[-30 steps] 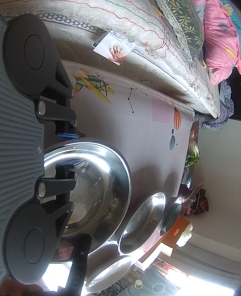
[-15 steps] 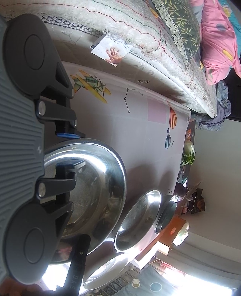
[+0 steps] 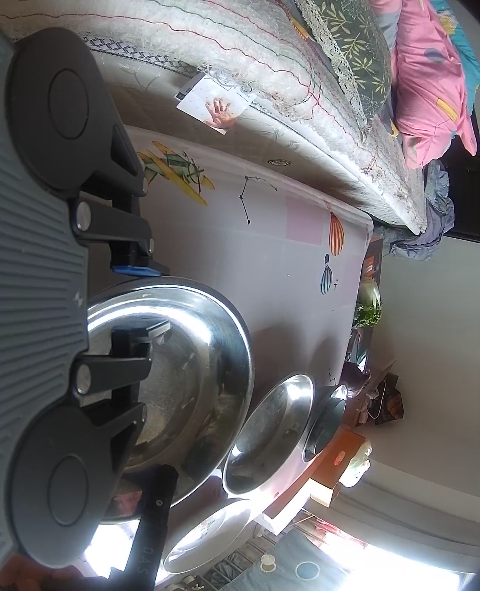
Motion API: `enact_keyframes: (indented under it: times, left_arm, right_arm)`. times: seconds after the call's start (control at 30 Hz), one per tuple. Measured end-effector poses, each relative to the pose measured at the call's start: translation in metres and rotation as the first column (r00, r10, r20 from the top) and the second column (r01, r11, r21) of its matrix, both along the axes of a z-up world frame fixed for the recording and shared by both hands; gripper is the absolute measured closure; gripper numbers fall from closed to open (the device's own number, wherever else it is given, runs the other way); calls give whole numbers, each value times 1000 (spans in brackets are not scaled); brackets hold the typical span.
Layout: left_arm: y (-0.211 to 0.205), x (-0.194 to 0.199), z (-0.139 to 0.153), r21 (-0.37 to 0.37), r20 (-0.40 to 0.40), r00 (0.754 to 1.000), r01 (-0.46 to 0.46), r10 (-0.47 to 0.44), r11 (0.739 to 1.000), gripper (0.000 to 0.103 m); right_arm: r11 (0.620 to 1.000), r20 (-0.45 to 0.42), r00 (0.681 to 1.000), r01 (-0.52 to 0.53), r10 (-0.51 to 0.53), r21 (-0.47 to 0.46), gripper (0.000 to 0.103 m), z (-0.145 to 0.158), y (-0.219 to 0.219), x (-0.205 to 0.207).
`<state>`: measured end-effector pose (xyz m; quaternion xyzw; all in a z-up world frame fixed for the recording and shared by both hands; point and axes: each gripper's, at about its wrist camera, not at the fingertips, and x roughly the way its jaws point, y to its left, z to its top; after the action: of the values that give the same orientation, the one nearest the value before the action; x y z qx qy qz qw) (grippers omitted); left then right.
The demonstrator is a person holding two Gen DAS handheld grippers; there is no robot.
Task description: Organize plates and bowls
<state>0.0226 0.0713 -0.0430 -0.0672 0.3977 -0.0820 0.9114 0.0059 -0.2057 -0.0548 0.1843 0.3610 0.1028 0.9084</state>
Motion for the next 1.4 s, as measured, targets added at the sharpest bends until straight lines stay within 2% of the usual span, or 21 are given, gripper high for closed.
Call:
enact_keyframes:
  times: [0.57, 0.87, 1.13, 1.4]
  left_arm:
    - [-4, -3, 7, 2, 15, 1000, 6, -6, 1000, 79]
    - [-11, 3, 20, 1, 52, 998, 28, -28, 1000, 79]
    - [-38, 33, 40, 11, 96, 992, 80, -81, 997, 79]
    - [-77, 89, 45, -1, 100, 988, 120, -119, 993, 79]
  right_arm:
    - [1000, 13, 1000, 12, -12, 14, 87, 4, -5, -7]
    - [999, 42, 999, 29, -30, 20, 87, 15, -14, -6]
    - [997, 96, 993, 73, -74, 22, 86, 38, -40, 16]
    - [993, 115, 986, 117, -117, 11, 85, 51, -80, 69]
